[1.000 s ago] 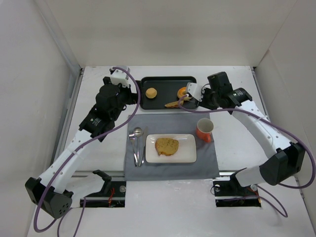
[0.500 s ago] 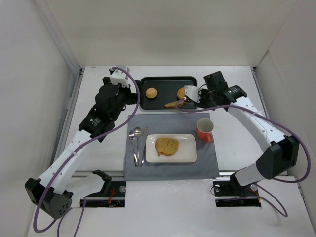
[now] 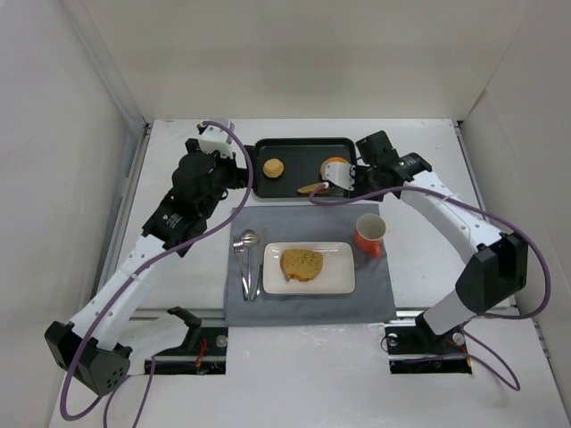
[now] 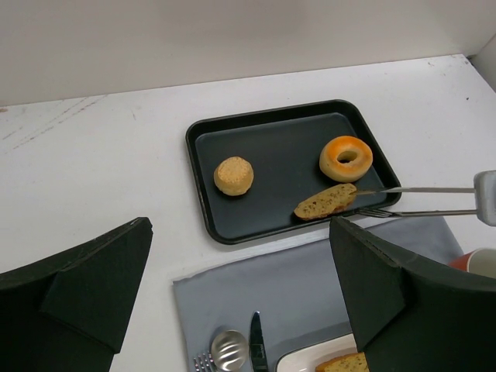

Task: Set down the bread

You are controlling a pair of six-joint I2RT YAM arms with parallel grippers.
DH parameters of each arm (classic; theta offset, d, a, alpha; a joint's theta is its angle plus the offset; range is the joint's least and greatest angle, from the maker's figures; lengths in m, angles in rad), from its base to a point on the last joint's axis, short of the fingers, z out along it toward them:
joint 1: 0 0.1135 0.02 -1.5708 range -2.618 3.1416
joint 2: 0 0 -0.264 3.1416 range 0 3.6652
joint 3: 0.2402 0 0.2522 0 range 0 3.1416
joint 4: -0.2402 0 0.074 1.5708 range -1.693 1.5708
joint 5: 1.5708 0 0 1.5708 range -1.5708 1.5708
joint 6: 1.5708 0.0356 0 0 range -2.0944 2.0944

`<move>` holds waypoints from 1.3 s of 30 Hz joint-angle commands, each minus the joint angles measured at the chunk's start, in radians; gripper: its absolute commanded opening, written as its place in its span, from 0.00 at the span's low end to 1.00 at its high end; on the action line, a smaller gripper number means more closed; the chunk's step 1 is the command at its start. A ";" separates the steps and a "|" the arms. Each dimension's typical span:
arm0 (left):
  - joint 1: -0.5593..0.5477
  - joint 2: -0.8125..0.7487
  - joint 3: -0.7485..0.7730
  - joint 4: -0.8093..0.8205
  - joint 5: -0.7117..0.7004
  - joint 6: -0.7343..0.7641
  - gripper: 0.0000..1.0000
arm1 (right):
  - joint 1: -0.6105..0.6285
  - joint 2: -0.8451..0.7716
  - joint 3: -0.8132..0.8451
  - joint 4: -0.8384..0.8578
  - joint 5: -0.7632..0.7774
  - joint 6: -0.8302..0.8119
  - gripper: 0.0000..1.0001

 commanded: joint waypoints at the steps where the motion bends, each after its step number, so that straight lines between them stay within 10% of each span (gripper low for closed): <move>1: 0.000 -0.028 0.005 0.055 -0.005 0.010 0.97 | 0.012 0.011 0.061 0.005 0.015 -0.015 0.42; 16: 0.000 -0.028 0.005 0.055 -0.005 0.010 0.97 | 0.021 0.122 0.102 -0.004 0.025 -0.015 0.42; 21: 0.000 -0.028 0.005 0.055 -0.014 0.010 0.97 | 0.021 0.113 0.102 -0.004 0.015 0.005 0.26; 39: 0.000 0.011 0.005 0.055 -0.014 0.010 0.97 | 0.150 -0.375 -0.005 -0.136 -0.152 0.135 0.19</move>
